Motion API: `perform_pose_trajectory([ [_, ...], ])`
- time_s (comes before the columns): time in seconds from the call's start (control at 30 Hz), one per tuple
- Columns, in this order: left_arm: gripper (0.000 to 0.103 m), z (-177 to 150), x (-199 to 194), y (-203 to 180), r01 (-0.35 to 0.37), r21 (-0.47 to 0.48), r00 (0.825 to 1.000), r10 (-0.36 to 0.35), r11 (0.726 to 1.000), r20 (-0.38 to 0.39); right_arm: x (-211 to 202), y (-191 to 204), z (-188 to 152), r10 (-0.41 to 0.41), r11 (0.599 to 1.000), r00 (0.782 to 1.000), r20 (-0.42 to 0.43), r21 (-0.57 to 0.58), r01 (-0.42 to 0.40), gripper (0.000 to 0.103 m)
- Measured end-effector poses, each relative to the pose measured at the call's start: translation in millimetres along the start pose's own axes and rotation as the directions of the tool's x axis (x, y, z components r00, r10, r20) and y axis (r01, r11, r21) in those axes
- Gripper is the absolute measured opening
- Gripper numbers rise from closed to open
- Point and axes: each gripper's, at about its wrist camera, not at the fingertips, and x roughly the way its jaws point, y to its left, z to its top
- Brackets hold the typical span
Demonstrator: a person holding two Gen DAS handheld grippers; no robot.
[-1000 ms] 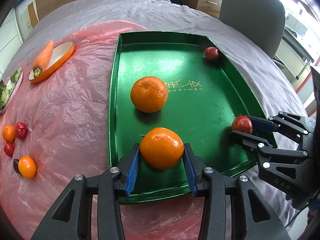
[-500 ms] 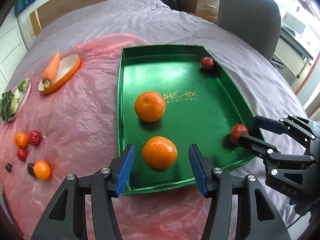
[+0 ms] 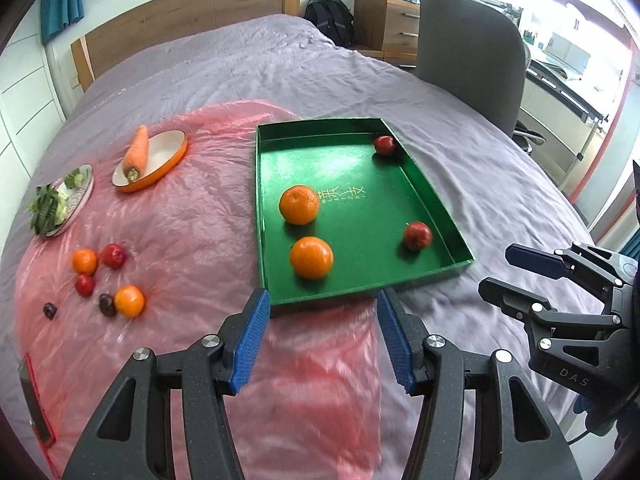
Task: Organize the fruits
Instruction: 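Move both open tools back toward the remaining fruits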
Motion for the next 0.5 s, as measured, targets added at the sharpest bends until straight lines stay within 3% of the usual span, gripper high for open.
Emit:
perform_pose_trajectory([
  [0.5,0.050,-58,-72,14,-0.047,-0.009,0.998,0.047,0.999,0.050,-62,52,-31,0.022,1.000,0.999,0.042,-0.016,-0.021,0.076],
])
